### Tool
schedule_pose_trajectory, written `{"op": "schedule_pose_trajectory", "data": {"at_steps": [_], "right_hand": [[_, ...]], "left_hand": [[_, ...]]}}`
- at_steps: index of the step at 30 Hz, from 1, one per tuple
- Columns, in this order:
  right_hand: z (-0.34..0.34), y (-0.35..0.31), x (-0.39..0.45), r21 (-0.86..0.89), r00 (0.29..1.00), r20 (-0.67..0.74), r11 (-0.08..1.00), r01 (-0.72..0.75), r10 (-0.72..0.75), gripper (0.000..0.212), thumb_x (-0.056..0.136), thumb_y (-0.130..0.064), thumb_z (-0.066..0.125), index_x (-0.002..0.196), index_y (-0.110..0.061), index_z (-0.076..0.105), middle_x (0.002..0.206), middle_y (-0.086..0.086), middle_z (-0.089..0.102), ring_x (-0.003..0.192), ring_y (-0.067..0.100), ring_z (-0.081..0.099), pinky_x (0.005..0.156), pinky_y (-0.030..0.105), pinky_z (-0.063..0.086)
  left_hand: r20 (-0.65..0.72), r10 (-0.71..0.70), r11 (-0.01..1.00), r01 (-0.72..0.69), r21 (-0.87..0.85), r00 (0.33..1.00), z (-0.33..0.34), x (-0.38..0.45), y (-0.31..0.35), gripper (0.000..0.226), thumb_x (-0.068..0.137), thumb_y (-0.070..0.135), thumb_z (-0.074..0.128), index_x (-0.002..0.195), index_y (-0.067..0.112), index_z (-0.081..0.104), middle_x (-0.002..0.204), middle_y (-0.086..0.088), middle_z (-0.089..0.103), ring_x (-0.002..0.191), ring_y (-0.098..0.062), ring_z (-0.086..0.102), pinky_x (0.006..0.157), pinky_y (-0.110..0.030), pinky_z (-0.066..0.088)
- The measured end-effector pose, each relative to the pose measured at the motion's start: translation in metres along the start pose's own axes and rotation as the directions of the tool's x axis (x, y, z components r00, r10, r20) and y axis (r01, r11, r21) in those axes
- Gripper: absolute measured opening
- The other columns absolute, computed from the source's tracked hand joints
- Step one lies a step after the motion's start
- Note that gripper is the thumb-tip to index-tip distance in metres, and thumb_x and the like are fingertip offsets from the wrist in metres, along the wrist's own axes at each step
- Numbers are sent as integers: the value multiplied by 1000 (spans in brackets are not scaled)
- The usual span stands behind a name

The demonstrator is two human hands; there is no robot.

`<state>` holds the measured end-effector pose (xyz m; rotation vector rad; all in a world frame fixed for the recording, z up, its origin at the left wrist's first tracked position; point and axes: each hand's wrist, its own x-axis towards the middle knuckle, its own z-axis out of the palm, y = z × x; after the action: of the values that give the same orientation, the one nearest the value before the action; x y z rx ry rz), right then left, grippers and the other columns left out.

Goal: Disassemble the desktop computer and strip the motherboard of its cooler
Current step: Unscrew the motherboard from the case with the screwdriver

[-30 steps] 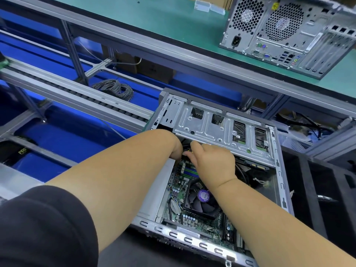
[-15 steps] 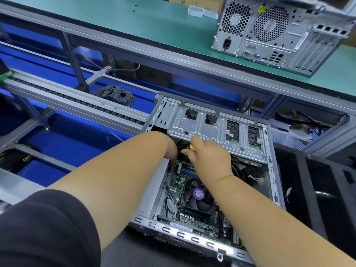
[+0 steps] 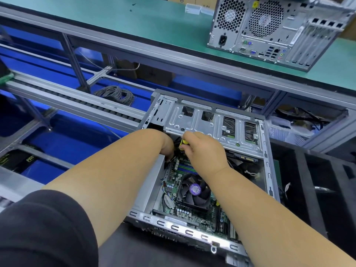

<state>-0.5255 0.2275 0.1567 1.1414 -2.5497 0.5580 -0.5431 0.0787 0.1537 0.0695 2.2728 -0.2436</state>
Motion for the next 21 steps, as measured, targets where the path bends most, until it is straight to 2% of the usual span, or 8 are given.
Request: {"op": "schedule_pose_trajectory", "data": {"at_steps": [2,5,8,13,18,21], "right_hand": [[1,0,0,23,1000,8,1000,-3,3,17,87,-19,70,90,-4,65,75,11,62,64,33,55,52,34,43],[1,1,0,48,1000,-19,999,-24,25,27,88,-29,71,91,-3,66,75,13,63,65,32,54,55,34,44],[2,-1,2,15,999,-24,1000,-27,28,21,88,-20,71,93,-1,63,74,15,61,62,34,53,52,32,34],[2,-8,1,-13,998,-23,998,-67,66,22,85,-16,73,89,-1,57,68,13,57,57,24,33,50,31,25],[0,-6,0,-8,995,15,995,-103,103,21,88,-19,70,88,-4,55,61,3,39,52,27,34,47,29,26],[5,-3,-4,2,994,50,995,-100,99,22,93,-20,64,97,-1,54,65,5,43,54,30,40,47,32,30]], "left_hand": [[-9,-3,1000,3,-15,1000,0,0,-2,34,100,28,48,125,8,58,127,-14,58,92,-23,46,89,-32,40],[-27,-1,1000,1,-16,1000,0,0,-3,35,100,29,48,126,8,58,119,-13,58,92,-24,48,93,-35,42],[-7,13,1000,-13,4,1000,-1,0,-2,35,100,27,47,129,9,56,124,-13,57,92,-23,47,89,-33,41],[31,31,999,-32,44,999,-1,0,-2,37,102,25,43,136,12,51,133,-11,53,106,-26,51,83,-30,36],[32,20,999,-21,35,999,0,1,-2,34,100,23,45,129,8,56,130,-14,57,89,-21,45,83,-32,39],[12,18,999,-19,36,1000,2,3,-2,34,99,20,46,126,4,58,131,-17,56,87,-21,44,94,-37,43]]}}
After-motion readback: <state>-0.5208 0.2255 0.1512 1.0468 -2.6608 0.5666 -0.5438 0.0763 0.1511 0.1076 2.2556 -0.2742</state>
